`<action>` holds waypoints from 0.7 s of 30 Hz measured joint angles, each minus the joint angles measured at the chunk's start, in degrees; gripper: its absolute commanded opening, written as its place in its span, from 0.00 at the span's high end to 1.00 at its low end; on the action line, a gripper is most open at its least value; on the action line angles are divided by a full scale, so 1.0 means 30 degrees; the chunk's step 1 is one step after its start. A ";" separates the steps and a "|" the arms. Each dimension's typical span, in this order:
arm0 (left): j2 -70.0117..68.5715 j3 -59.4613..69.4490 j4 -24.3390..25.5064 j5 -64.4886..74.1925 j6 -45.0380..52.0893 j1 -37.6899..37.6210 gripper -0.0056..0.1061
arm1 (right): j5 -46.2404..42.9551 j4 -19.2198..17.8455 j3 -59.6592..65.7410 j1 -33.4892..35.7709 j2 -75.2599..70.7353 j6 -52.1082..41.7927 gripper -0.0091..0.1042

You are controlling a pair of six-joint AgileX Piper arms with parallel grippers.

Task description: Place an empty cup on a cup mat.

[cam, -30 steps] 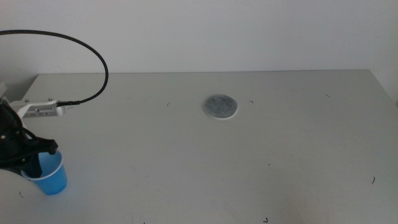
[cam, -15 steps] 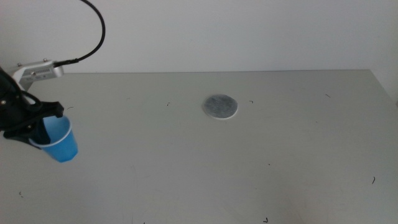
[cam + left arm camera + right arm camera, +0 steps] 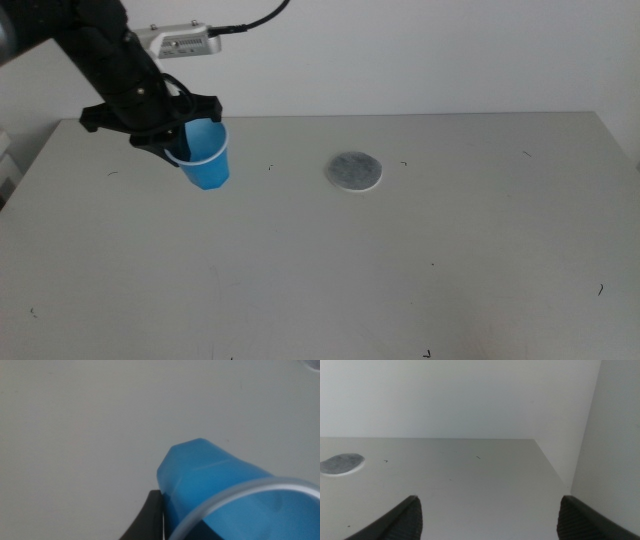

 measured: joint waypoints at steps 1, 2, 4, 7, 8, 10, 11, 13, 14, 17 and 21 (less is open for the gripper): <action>0.0503 -0.0597 0.0019 0.0314 -0.0208 -0.0267 0.95 | 0.0000 0.0000 0.0000 0.0000 0.0000 0.0000 0.09; 0.1149 -0.1370 0.0039 0.0691 -0.0357 -0.0602 0.95 | 0.0000 0.0000 0.0000 0.0000 0.0000 0.0000 0.09; 0.2410 -0.2961 0.0077 0.1148 -0.0680 -0.1212 0.95 | 0.0000 0.0000 0.0000 0.0000 0.0000 0.0000 0.09; 0.4047 -0.5234 0.0077 0.1290 -0.1235 -0.2153 0.95 | 0.0000 0.0000 0.0000 0.0000 0.0000 0.0000 0.09; 0.4603 -0.6006 0.0077 0.1315 -0.1430 -0.2423 0.95 | 0.0000 0.0000 0.0000 0.0000 0.0000 0.0000 0.09; 0.5587 -0.7345 0.0077 0.1411 -0.1852 -0.2832 0.95 | 0.0000 0.0000 0.0000 0.0000 0.0000 0.0000 0.09; 0.6147 -0.8085 0.0077 0.1466 -0.2075 -0.3021 0.95 | 0.0000 0.0000 0.0000 0.0000 0.0000 0.0000 0.09; 0.7163 -0.9579 0.0077 0.1546 -0.2438 -0.3310 0.95 | 0.0000 0.0000 0.0000 0.0000 0.0000 0.0000 0.09; 0.7736 -1.0322 0.0077 0.1547 -0.2603 -0.3447 0.95 | 0.0000 0.0000 0.0000 0.0000 0.0000 0.0000 0.09; 0.9430 -1.2348 -0.0091 0.1547 -0.2805 -0.3773 0.95 | 0.0000 0.0000 0.0000 0.0000 0.0000 0.0000 0.09; 1.1349 -1.4804 -0.0752 0.1584 -0.3032 -0.4065 0.95 | 0.0000 0.0000 0.0000 0.0000 0.0000 0.0000 0.09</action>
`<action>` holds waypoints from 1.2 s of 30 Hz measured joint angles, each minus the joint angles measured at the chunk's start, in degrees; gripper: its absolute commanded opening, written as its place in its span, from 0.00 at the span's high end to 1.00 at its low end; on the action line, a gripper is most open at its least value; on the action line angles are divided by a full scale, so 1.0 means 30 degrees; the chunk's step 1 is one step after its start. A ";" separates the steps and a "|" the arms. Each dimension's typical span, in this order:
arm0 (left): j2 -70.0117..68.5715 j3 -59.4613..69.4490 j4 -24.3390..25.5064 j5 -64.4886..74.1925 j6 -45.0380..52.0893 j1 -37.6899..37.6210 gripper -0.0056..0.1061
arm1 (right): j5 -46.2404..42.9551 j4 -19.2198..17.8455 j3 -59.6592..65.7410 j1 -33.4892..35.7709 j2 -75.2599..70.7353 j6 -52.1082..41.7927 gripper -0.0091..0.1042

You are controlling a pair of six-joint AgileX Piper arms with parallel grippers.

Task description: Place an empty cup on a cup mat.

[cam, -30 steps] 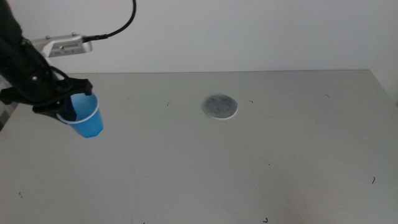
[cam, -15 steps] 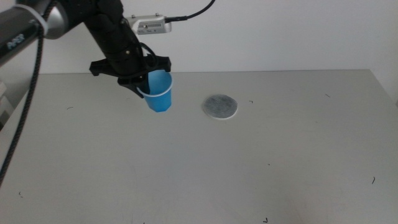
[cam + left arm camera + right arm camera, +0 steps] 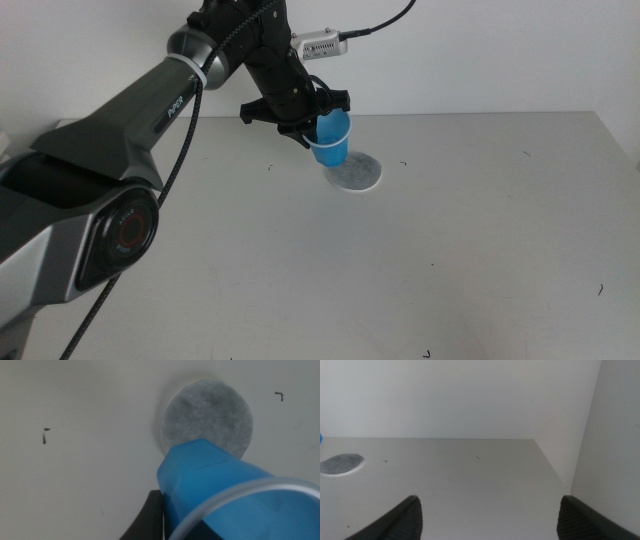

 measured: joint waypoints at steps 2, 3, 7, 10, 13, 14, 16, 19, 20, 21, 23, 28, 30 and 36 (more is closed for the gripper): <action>0.0771 -0.0973 -0.0198 0.0005 -0.0135 -0.0062 0.95 | 0.0000 0.0000 0.0000 0.0000 0.0000 0.0000 0.09; 0.1163 -0.1466 -0.0231 0.0024 -0.0153 -0.0098 0.95 | 0.0000 0.0000 0.0000 0.0000 0.0000 0.0000 0.09; 0.2422 -0.2921 -0.0333 0.0022 -0.0212 -0.0218 0.95 | 0.0000 0.0000 0.0000 0.0000 0.0000 0.0000 0.09; 0.3133 -0.3648 -0.0533 0.0050 -0.0212 -0.0218 0.95 | 0.0000 0.0000 0.0000 0.0000 0.0000 0.0000 0.09; 0.3581 -0.3956 -0.0591 0.0071 -0.0212 -0.0218 0.95 | 0.0000 0.0000 0.0000 0.0000 0.0000 0.0000 0.09; 0.3655 -0.3977 -0.0614 0.0072 -0.0212 -0.0218 0.95 | 0.0000 0.0000 0.0000 0.0000 0.0000 0.0000 0.09; 0.3767 -0.4041 -0.0703 0.0072 -0.0212 -0.0218 0.95 | 0.0000 0.0000 0.0000 0.0000 0.0000 0.0000 0.09; 0.3805 -0.4043 -0.0932 0.0072 -0.0212 -0.0218 0.95 | 0.0000 0.0000 0.0000 0.0000 0.0000 0.0000 0.09; 0.3805 -0.4043 -0.1056 0.0072 -0.0212 -0.0218 0.95 | 0.0000 0.0000 0.0000 0.0000 0.0000 0.0000 0.09; 0.3805 -0.4056 -0.1177 0.0072 -0.0212 -0.0218 0.95 | 0.0000 0.0000 0.0000 0.0000 0.0000 0.0000 0.09; 0.3805 -0.4065 -0.1357 0.0072 -0.0143 -0.0218 0.93 | 0.0000 0.0000 0.0000 0.0000 0.0000 0.0000 0.09; 0.3904 -0.4079 -0.1622 0.0015 -0.0127 -0.0218 0.85 | 0.0000 0.0000 0.0000 0.0000 0.0000 0.0000 0.09; 0.4073 -0.4079 -0.1622 0.0015 -0.0107 -0.0218 0.78 | 0.0000 0.0000 0.0000 0.0000 0.0000 0.0000 0.09; 0.4459 -0.4079 -0.1604 0.0019 0.0303 -0.0218 0.43 | 0.0000 0.0000 0.0000 0.0000 0.0000 0.0000 0.09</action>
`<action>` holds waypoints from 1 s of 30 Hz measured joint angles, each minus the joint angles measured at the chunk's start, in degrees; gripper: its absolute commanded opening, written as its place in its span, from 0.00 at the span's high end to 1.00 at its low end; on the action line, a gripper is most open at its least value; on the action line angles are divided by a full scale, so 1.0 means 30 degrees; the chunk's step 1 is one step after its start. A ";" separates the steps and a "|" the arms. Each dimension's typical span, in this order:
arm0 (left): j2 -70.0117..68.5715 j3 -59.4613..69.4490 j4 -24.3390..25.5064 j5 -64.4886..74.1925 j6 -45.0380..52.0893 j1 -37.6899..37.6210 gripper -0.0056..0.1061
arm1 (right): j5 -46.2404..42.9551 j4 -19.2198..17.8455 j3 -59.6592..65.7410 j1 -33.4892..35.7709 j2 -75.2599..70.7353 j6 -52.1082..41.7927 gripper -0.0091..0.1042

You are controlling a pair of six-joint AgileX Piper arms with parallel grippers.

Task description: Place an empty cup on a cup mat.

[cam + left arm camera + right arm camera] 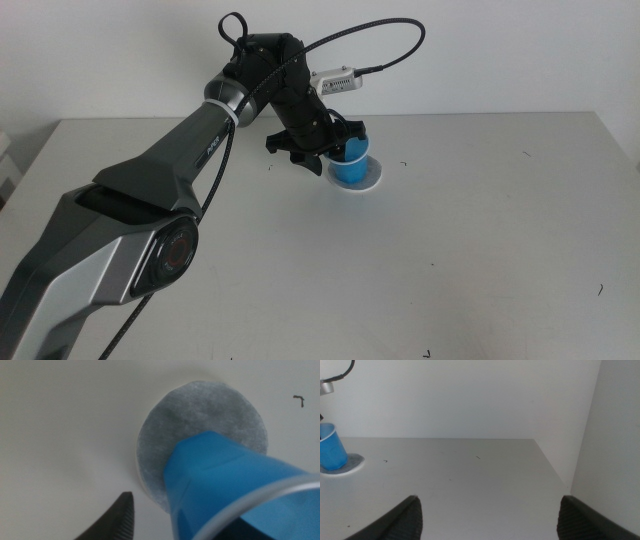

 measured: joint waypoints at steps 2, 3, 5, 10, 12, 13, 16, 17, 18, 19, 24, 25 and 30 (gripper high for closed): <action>-0.0004 0.0000 0.0000 -0.0020 0.0193 0.0000 0.35 | 0.0000 0.0000 0.0000 0.0000 0.0000 0.0000 0.09; -0.0024 0.0000 0.0000 -0.0073 0.0361 0.0000 0.31 | 0.0000 0.0000 0.0000 0.0000 0.0000 0.0000 0.09; -0.0024 0.0000 -0.0018 -0.0096 0.0695 0.0000 0.25 | 0.0000 0.0000 0.0000 0.0000 0.0000 0.0000 0.09; -0.0088 -0.0456 -0.0018 -0.0078 0.1301 0.0000 0.14 | 0.0000 0.0000 0.0000 0.0000 0.0000 0.0000 0.09; -0.0154 -0.0748 -0.0018 -0.0078 0.1520 0.0000 0.11 | 0.0000 0.0000 0.0000 0.0000 0.0000 0.0000 0.09; -0.0176 -0.0980 -0.0018 -0.0056 0.1601 0.0000 0.09 | 0.0000 0.0000 0.0000 0.0000 0.0000 0.0000 0.09; -0.0235 -0.1715 -0.0018 0.0047 0.1792 0.0000 0.05 | 0.0000 0.0000 0.0000 0.0000 0.0000 0.0000 0.09; -0.0238 -0.1996 -0.0018 0.0067 0.1838 0.0000 0.03 | 0.0000 0.0000 0.0000 0.0000 0.0000 0.0000 0.09; -0.0254 -0.2314 0.0000 0.0067 0.1902 0.0000 0.02 | 0.0000 0.0000 0.0000 0.0000 0.0000 0.0000 0.09; -0.0258 -0.2658 0.0061 0.0088 0.1944 0.0000 0.01 | 0.0000 0.0000 0.0000 0.0000 0.0000 0.0000 0.09; -0.0618 -0.3873 0.0392 0.0134 0.2268 0.0000 0.01 | 0.0000 0.0000 0.0000 0.0000 0.0000 0.0000 0.09; -0.0860 -0.3892 0.0434 0.0151 0.2370 0.0000 0.01 | 0.0000 0.0000 0.0000 0.0000 0.0000 0.0000 0.09; -0.2715 -0.3754 0.0702 0.0286 0.2727 0.0000 0.01 | 0.0000 0.0000 0.0000 0.0000 0.0000 0.0000 0.09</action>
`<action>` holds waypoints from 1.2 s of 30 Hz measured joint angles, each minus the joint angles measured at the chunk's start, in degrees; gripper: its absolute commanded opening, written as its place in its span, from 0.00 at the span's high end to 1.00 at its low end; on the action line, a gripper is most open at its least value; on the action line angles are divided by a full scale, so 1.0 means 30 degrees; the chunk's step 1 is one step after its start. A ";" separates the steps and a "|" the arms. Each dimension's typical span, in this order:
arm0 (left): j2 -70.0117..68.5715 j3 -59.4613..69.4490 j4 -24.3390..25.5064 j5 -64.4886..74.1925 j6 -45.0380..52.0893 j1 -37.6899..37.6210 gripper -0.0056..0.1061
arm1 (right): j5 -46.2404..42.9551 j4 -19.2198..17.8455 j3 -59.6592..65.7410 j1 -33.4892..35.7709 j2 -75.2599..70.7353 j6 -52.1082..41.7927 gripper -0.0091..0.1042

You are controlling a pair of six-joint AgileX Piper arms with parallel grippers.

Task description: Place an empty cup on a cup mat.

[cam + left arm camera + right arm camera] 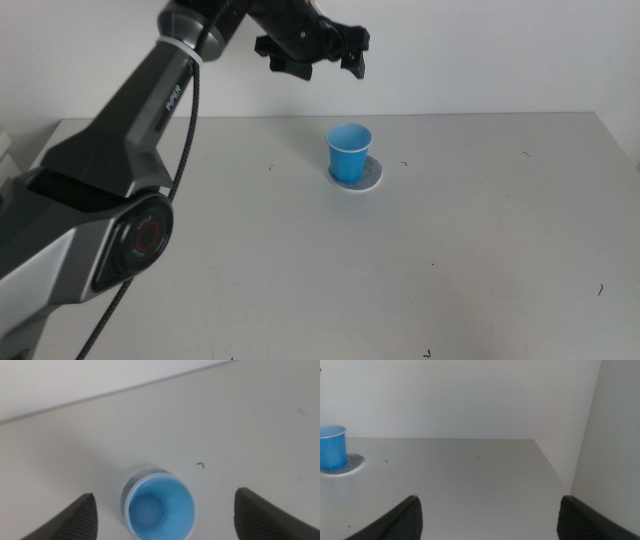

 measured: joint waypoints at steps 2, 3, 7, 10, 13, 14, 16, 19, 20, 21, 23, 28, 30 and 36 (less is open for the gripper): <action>-0.1111 0.0446 0.0241 0.0000 0.0084 0.0000 0.01 | 0.0000 0.0000 0.0000 0.0000 0.0000 0.0000 0.09; -0.1808 0.0848 0.0342 0.0000 0.0179 0.0000 0.01 | 0.0000 0.0000 0.0000 0.0000 0.0000 0.0000 0.09; -0.4782 0.3242 0.0897 0.0006 0.0448 0.0000 0.01 | 0.0000 0.0000 0.0000 0.0000 0.0000 0.0000 0.09; -0.7377 0.5678 0.1771 0.0077 0.0683 0.0000 0.01 | 0.0000 0.0000 0.0000 0.0000 0.0000 0.0000 0.09; -0.9734 0.7739 0.3052 0.0166 0.0797 0.0000 0.01 | 0.0000 0.0000 0.0000 0.0000 0.0000 0.0000 0.09; -1.0496 0.8283 0.3425 0.0204 0.0797 0.0000 0.01 | 0.0000 0.0000 0.0000 0.0000 0.0000 0.0000 0.09; -1.1702 0.8894 0.4120 0.0271 0.0947 0.0000 0.01 | 0.0000 0.0000 0.0000 0.0000 0.0000 0.0000 0.09; -1.3500 0.9251 0.5021 0.0338 0.1923 0.0000 0.01 | 0.0000 0.0000 0.0000 0.0000 0.0000 0.0000 0.09; -1.4058 0.9276 0.5161 0.0357 0.2365 0.0000 0.01 | 0.0000 0.0000 0.0000 0.0000 0.0000 0.0000 0.09; -1.4483 0.9298 0.5236 0.0357 0.2721 0.0000 0.01 | 0.0000 0.0000 0.0000 0.0000 0.0000 0.0000 0.09; -1.5522 0.9438 0.5362 0.0357 0.3648 0.0000 0.01 | 0.0000 0.0000 0.0000 0.0000 0.0000 0.0000 0.09; -1.8029 1.1122 0.5388 0.0357 0.4982 0.0000 0.01 | 0.0000 0.0000 0.0000 0.0000 0.0000 0.0000 0.09; -1.9219 1.2400 0.5541 0.0357 0.5064 0.0000 0.01 | 0.0000 0.0000 0.0000 0.0000 0.0000 0.0000 0.09; -2.3924 1.8316 0.6551 -0.0671 0.5100 0.0000 0.01 | 0.0000 0.0000 0.0000 0.0000 0.0000 0.0000 0.09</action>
